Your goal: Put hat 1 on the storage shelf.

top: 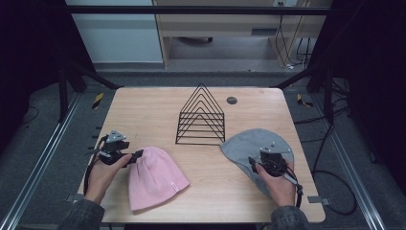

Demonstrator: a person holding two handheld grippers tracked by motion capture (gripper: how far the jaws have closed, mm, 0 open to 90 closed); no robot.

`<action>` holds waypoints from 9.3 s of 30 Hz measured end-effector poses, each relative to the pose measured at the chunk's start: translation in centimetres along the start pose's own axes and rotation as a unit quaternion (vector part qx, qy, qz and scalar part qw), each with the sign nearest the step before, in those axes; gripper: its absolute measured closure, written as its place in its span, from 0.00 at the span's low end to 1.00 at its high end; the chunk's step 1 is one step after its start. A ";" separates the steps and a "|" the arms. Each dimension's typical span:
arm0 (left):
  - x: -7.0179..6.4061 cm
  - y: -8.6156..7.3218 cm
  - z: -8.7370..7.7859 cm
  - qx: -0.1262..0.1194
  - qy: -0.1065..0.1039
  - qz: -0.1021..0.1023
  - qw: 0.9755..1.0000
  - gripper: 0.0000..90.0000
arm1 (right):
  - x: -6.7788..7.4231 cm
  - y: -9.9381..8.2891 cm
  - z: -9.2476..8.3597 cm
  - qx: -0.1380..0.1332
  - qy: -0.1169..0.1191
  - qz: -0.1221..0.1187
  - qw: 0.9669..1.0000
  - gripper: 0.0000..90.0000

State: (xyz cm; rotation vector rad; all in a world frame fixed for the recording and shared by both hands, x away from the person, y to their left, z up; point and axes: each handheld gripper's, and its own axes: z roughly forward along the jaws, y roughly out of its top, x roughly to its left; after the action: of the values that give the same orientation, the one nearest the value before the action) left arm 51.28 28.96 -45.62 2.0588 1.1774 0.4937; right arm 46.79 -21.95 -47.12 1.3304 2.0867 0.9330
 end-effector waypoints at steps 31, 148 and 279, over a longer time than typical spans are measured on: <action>-1.0 -1.1 1.4 0.074 -0.070 0.016 0.995 0.88 | 0.3 0.1 0.5 0.023 -0.004 0.010 1.000 0.39; -11.7 22.6 -14.0 -0.139 -0.076 0.243 0.957 0.89 | 10.1 16.7 -2.7 -0.069 0.220 -0.148 0.962 0.91; -10.5 19.0 2.8 -0.106 -0.161 0.179 0.965 0.85 | -1.7 8.0 1.0 0.043 0.033 -0.087 0.995 0.53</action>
State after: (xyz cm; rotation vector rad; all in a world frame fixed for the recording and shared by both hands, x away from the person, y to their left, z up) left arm 58.80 12.42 -33.43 2.0704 0.5395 0.4102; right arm 52.78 -20.89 -41.60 1.1492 2.2759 0.8318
